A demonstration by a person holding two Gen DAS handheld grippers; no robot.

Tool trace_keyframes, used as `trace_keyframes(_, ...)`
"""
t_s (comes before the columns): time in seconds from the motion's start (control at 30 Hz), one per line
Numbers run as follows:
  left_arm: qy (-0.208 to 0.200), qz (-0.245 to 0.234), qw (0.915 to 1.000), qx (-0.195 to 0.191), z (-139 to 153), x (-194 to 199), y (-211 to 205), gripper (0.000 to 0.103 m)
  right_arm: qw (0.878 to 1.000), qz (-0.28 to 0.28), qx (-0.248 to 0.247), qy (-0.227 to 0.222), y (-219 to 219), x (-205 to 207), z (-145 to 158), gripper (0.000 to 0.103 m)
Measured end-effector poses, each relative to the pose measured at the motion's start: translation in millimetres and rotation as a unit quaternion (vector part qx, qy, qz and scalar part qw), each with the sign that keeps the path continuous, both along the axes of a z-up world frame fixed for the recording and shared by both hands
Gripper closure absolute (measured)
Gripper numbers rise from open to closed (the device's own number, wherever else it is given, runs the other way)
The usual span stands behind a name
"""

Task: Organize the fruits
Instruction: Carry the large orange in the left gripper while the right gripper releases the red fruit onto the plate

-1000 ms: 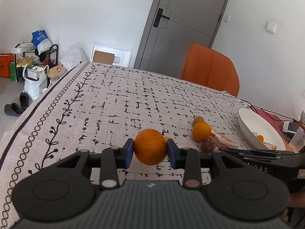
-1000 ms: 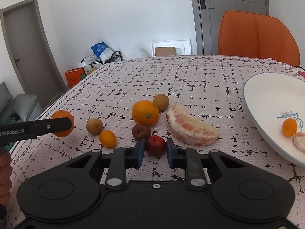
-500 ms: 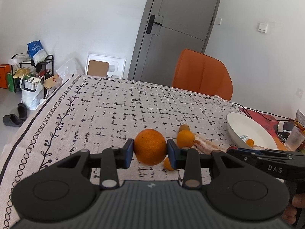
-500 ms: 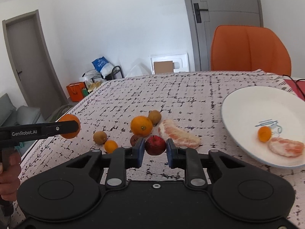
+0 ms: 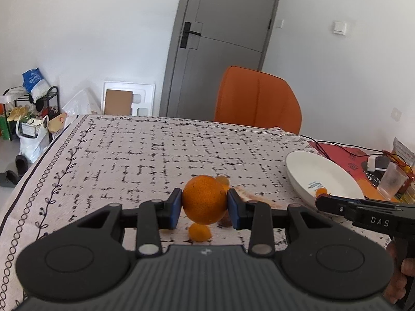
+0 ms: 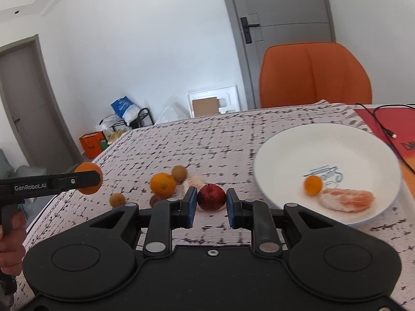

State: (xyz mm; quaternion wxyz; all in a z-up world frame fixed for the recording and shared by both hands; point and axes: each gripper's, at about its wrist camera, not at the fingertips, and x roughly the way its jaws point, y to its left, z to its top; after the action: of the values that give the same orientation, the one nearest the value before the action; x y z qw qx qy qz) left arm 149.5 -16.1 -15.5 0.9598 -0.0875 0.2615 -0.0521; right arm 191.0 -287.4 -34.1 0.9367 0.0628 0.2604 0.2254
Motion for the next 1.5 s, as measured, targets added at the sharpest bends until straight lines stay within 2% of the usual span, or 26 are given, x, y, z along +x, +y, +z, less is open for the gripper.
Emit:
trace_keyframes(0.7, -0.009, -0.066, 0.9970, 0.040, 12, 22, -68, 0.067, 0.996, -0.089, 0.016, -0.004, -78, 5, -8, 0.080)
trace_keyframes(1.3, -0.005, -0.137, 0.9882, 0.068, 7, 59, -130, 0.067, 0.988, -0.152, 0.014, -0.002, -127, 16, -23, 0.080)
trace_keyframes(1.37, -0.004, -0.144, 0.9870, 0.071, 6, 63, -136, 0.067, 0.988, -0.155, 0.014, -0.005, -129, 17, -23, 0.079)
trace_keyframes(1.43, -0.005, -0.151, 0.9858, 0.073, 6, 66, -143, 0.067, 0.987, -0.159, 0.017, -0.009, -131, 19, -22, 0.073)
trace_keyframes(1.5, -0.007, -0.158, 0.9845, 0.075, 6, 69, -150, 0.067, 0.987, -0.161, 0.020, -0.015, -132, 18, -21, 0.073)
